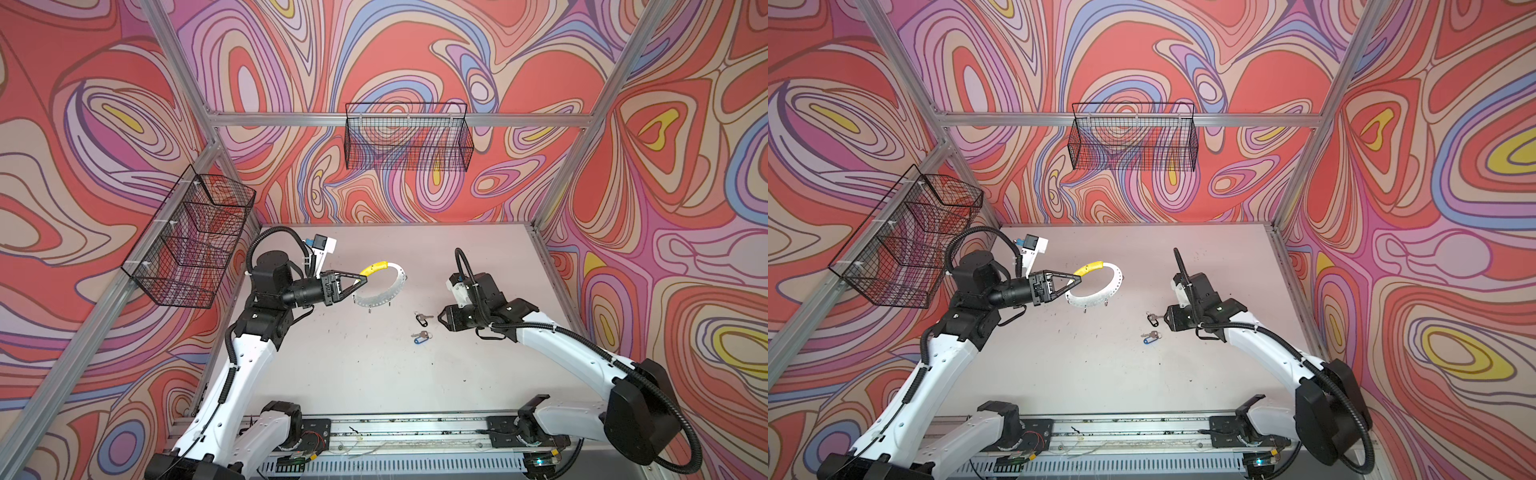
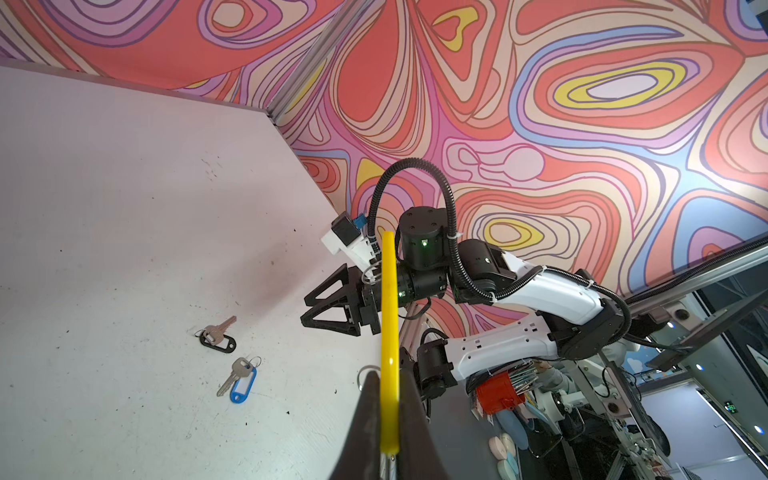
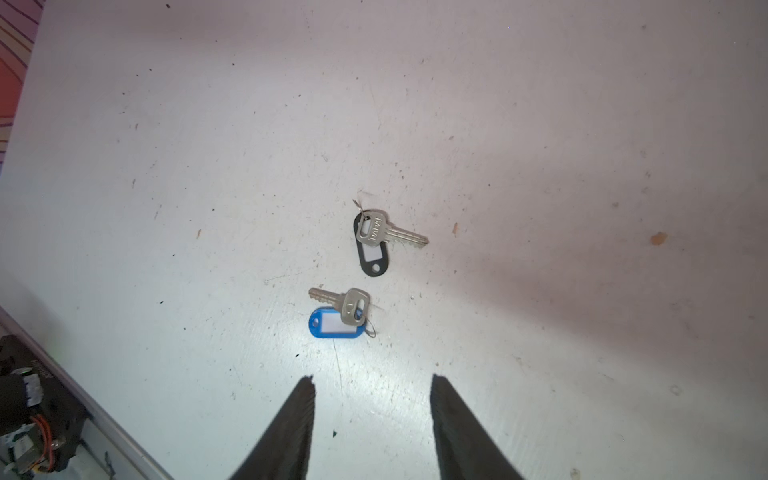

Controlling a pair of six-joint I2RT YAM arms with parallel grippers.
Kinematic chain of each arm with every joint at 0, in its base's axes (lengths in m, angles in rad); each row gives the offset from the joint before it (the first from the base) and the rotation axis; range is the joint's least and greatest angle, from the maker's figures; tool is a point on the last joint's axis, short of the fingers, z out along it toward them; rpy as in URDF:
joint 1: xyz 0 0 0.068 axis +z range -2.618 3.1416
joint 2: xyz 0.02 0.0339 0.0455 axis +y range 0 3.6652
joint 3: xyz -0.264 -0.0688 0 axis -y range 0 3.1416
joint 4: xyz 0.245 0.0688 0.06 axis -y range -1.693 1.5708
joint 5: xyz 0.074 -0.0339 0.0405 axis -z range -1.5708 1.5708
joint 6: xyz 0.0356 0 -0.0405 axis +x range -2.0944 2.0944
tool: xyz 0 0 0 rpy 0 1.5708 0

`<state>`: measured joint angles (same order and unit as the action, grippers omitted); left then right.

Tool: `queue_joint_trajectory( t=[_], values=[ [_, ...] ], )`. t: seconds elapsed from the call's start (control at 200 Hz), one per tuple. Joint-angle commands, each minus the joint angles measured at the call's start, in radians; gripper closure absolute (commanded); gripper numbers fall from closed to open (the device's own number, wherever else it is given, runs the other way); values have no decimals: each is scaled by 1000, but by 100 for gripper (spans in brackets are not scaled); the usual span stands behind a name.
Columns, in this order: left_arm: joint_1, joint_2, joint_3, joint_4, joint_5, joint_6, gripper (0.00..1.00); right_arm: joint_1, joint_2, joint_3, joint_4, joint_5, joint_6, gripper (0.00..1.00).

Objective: Put the keys on the keyring
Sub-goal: 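Move the open right gripper down over the blue-tagged key, then close the right gripper on the blue-tagged key's small ring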

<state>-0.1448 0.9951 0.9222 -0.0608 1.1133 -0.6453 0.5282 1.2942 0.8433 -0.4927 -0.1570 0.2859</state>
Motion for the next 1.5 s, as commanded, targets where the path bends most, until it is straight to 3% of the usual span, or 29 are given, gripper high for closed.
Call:
queue_joint_trajectory(
  t=[0.0,0.085,0.28,0.696,0.896,1.142,1.492],
  values=[
    [-2,7,-9,75,-22,-32,100,99,59,11,49,158,15,56],
    [-2,13,-8,78,-23,-34,100,168,111,8,75,184,10,58],
    [-2,3,-13,72,-18,-35,100,200,190,-15,112,249,8,63],
    [-2,-11,-40,74,-24,-35,100,125,190,-111,217,103,73,67],
    [-2,-13,-59,99,-25,-57,100,92,185,-146,273,19,80,74],
    [-2,-17,-62,96,-27,-57,100,90,214,-160,299,7,84,79],
    [-2,-22,-63,95,-30,-59,100,89,244,-162,310,16,77,79]
  ],
)
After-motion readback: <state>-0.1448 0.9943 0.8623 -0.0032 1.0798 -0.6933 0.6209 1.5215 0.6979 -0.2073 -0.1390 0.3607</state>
